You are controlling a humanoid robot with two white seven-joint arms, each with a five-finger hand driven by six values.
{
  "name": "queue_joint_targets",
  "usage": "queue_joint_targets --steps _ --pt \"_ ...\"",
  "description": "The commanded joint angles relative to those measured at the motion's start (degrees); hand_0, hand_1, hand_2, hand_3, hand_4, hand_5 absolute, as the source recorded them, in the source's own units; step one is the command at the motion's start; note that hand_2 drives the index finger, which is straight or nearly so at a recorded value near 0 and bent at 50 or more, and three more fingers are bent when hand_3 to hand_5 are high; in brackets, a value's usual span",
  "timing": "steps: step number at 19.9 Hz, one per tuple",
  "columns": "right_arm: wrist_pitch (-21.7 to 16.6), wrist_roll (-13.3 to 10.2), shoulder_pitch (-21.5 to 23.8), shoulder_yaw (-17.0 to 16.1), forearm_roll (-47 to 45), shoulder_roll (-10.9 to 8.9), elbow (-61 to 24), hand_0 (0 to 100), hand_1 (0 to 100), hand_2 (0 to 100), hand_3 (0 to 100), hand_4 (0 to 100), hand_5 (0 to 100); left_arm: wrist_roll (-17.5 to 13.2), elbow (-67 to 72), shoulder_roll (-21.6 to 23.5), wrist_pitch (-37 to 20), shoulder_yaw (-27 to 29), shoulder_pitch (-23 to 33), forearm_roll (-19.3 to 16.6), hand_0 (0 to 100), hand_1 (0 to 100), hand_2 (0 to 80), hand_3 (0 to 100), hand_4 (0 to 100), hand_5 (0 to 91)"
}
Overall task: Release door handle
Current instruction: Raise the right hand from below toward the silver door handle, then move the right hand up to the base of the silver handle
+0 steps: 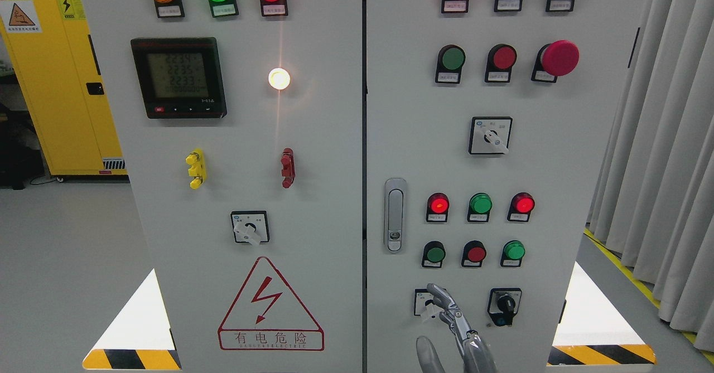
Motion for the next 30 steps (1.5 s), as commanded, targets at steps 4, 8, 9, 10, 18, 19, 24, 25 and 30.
queue_joint_targets --steps 4,8,9,10,18,19,24,25,30 --pt "4.2 0.1 -2.5 0.7 23.8 3.18 1.1 53 39 0 100 100 100 0.0 0.0 0.0 0.0 0.0 0.0 0.0 12 56 0.0 0 0 0.0" --pt "4.3 2.5 -4.9 0.8 36.3 5.29 3.8 52 38 0 100 100 100 0.0 0.0 0.0 0.0 0.0 0.0 0.0 12 56 0.0 0 0 0.0" --pt "4.3 3.7 -5.0 0.7 37.8 5.73 3.8 52 38 0 100 100 100 0.0 0.0 0.0 0.0 0.0 0.0 0.0 12 56 0.0 0 0 0.0" --pt "4.3 4.4 -5.1 0.6 39.3 5.73 3.8 53 38 0 100 100 100 0.0 0.0 0.0 0.0 0.0 0.0 0.0 12 56 0.0 0 0 0.0" --pt "4.8 4.7 -8.3 0.4 50.9 8.37 6.8 58 35 0 100 100 100 0.0 0.0 0.0 0.0 0.0 0.0 0.0 12 56 0.0 0 0 0.0" --pt "4.9 4.8 -8.4 0.4 52.1 8.46 7.5 61 34 0 100 100 100 0.0 0.0 0.0 0.0 0.0 0.0 0.0 12 56 0.0 0 0 0.0" --pt "6.7 4.8 -10.4 0.5 54.0 9.34 9.4 65 33 0 100 100 100 0.0 0.0 0.0 0.0 0.0 0.0 0.0 12 56 0.0 0 0 0.0" --pt "6.9 4.8 -10.5 0.8 55.1 9.25 9.7 65 33 0 100 100 100 0.0 0.0 0.0 0.0 0.0 0.0 0.0 12 56 0.0 0 0 0.0" --pt "9.1 4.8 -11.1 1.5 57.5 9.34 10.6 66 33 0 100 100 100 0.0 0.0 0.0 0.0 0.0 0.0 0.0 12 56 0.0 0 0 0.0"
